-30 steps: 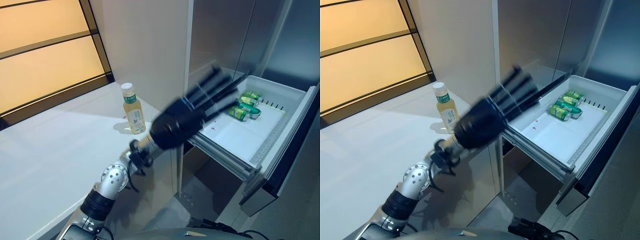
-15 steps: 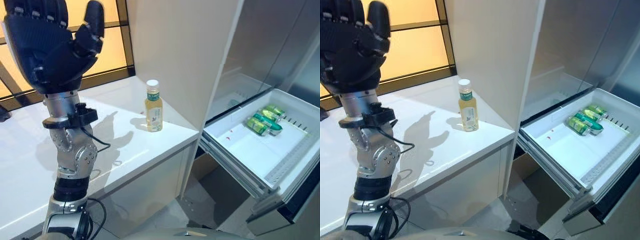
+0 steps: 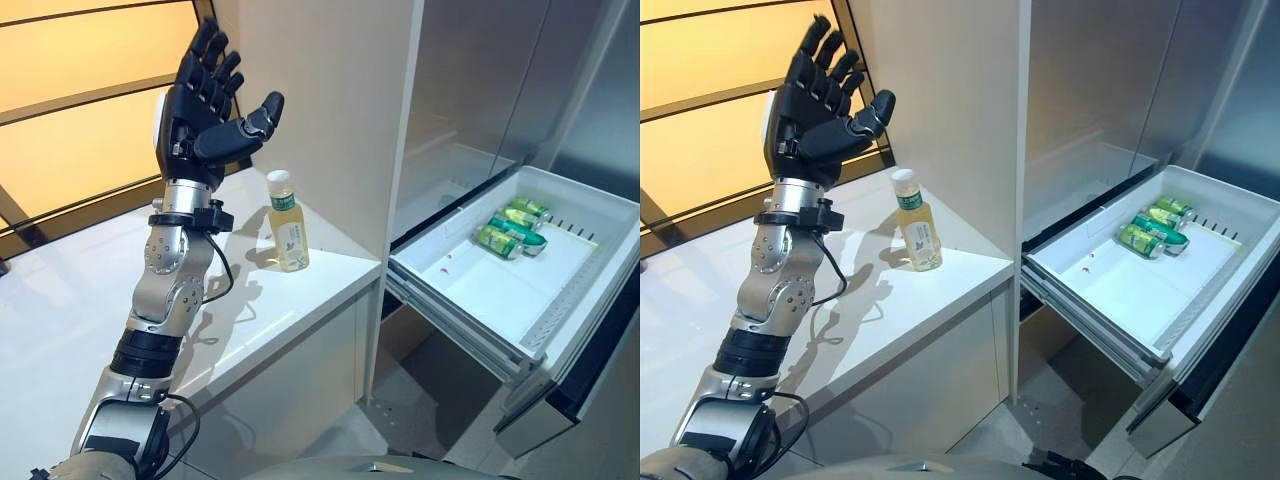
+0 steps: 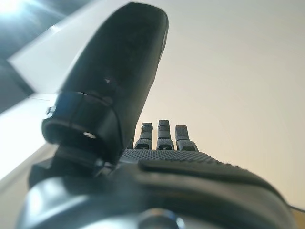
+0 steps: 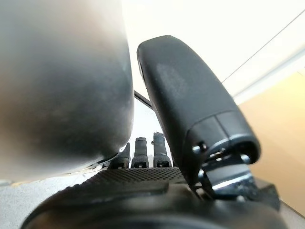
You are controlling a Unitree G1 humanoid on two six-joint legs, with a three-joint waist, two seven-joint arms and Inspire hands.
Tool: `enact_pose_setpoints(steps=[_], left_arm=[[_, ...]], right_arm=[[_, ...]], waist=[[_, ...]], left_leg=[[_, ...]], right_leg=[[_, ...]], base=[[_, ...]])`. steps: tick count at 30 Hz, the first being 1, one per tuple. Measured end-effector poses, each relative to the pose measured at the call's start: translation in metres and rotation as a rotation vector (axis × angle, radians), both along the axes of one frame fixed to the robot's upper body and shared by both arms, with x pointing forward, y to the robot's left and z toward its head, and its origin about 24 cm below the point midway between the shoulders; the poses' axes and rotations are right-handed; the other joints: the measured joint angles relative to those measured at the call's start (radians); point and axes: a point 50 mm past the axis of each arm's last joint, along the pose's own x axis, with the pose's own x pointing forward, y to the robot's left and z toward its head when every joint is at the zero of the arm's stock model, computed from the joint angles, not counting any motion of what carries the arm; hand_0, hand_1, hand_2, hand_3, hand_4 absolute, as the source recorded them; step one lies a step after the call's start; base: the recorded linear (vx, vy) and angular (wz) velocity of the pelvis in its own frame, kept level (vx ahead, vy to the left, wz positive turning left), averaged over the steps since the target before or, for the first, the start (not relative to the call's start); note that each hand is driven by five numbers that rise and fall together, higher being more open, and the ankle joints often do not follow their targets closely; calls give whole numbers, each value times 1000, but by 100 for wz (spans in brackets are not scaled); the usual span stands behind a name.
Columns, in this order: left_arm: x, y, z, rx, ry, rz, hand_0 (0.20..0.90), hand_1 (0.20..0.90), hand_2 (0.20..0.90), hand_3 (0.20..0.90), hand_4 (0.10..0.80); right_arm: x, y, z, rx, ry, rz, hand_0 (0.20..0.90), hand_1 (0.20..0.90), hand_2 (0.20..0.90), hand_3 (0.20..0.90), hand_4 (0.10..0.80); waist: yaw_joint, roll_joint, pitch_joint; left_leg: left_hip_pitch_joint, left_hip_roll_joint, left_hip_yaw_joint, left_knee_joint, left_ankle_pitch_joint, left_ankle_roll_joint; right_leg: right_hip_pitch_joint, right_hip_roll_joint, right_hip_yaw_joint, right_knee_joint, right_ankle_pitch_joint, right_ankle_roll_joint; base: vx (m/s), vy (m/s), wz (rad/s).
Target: Put drinks into fridge and close the fridge
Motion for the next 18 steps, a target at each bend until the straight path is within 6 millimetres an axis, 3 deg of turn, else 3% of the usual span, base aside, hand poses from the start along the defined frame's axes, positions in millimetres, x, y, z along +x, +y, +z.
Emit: enact_pose_setpoints(steps=[8,18], left_arm=[[14,14,-31,5,151,44,900,900,900,900,800],[16,16,-41,-8,184,-3,900,900,900,900,800]], right_arm=[[4,2,0,6,-3,27,900,900,900,900,800],[11,4,1,10,-21,56,900,900,900,900,800]], waist=[[-1,-9,12],[-6,-17,36]], left_leg=[[5,4,6,0,-2,-3],[16,6,22,0,-4,-4]], right_leg=[[0,5,7,0,0,0],[5,6,22,0,1,-2]], base=[[11,6,-2],[7,4,-4]])
